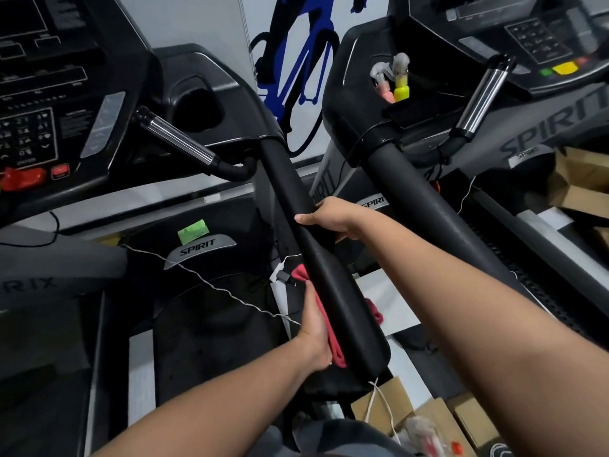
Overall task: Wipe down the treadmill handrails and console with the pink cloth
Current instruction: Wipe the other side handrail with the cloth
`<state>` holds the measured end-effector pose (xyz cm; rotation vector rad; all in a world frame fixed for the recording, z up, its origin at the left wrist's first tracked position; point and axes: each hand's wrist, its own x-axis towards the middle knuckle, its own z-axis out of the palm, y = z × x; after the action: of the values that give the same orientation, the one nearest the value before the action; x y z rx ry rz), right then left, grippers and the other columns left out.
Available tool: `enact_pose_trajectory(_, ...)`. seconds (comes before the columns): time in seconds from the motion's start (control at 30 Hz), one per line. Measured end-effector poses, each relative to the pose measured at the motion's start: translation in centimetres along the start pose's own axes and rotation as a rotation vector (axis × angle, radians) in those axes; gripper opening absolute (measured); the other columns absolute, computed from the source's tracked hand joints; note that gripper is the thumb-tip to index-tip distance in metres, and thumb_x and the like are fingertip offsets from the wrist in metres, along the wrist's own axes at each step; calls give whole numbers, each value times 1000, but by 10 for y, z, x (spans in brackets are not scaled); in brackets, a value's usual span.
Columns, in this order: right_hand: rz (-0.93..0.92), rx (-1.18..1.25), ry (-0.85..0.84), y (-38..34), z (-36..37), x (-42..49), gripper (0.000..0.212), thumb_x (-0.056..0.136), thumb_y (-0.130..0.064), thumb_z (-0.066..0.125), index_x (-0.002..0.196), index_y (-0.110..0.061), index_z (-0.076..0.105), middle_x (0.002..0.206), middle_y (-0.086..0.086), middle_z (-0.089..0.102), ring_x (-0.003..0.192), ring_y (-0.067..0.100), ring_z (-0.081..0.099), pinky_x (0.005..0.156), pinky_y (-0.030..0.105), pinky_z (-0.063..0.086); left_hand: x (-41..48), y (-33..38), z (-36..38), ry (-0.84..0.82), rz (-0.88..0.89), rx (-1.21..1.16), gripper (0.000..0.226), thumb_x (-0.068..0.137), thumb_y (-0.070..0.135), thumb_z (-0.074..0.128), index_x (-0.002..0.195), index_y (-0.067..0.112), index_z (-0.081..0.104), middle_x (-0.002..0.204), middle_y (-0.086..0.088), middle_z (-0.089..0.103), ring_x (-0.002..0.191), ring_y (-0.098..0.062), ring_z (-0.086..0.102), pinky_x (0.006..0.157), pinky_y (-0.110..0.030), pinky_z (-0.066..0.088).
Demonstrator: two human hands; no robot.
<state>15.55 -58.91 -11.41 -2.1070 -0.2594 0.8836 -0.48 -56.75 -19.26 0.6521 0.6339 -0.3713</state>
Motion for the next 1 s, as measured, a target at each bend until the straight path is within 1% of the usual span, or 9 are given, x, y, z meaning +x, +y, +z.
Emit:
enact_pose_trajectory(0.1,10,-29,-28,-1,-2,1,43,88,-42,63,111,-5,62,100,10,68,87,25,66,66,29,52,0,-1,0,-35,-128,-45,92,77,84,32,81,-1,66,82,-24,64,75,-38,66,85,-54,52)
enact_pose_trajectory(0.27,16,-119,-27,-7,-2,3,49,90,-43,59,116,-1,56,106,16,63,93,35,64,76,41,56,10,18,11,30,-177,-126,77,76,74,40,78,1,64,78,-20,59,73,-36,60,95,-62,41)
enact_pose_trajectory(0.37,-11,-223,52,-6,0,5,55,88,-46,59,120,-2,53,107,14,62,93,31,63,78,35,53,29,43,6,184,-52,-31,90,70,83,43,78,-2,70,79,-23,65,78,-38,63,90,-57,48)
enact_pose_trajectory(0.47,-66,-166,108,0,2,6,58,89,-42,62,128,-1,51,123,11,60,108,26,59,87,26,44,60,74,1,409,145,154,100,52,93,47,110,14,69,107,-17,69,99,-34,66,92,-53,50)
enact_pose_trajectory(0.6,-68,-15,111,11,17,5,63,96,-41,48,144,-4,30,143,18,42,130,27,44,99,25,33,131,122,-27,547,335,304,129,18,103,44,120,25,60,111,-8,69,96,-33,67,90,-52,50)
enact_pose_trajectory(0.67,-53,46,153,18,28,10,61,100,-42,35,149,-10,19,150,20,30,138,30,31,110,31,24,109,143,2,539,355,360,117,42,98,42,127,19,53,115,-9,66,100,-34,64,94,-52,47)
enact_pose_trajectory(0.77,-66,165,254,25,39,16,52,102,-37,29,148,-14,24,150,19,31,138,29,31,112,31,21,85,171,32,614,443,506,74,86,66,43,133,9,46,123,-8,58,110,-31,58,100,-43,43)
enact_pose_trajectory(0.93,-89,280,235,34,37,19,47,102,-39,27,145,-19,33,144,9,41,132,22,39,111,32,26,98,217,39,668,565,958,79,92,51,49,150,10,14,149,-19,30,135,-34,35,112,-41,27)
enact_pose_trajectory(1.0,-87,393,179,40,36,22,43,103,-38,25,131,-15,48,129,8,55,119,21,51,108,38,35,94,217,42,677,594,1203,82,94,44,51,151,9,4,153,-21,16,140,-36,23,114,-41,20)
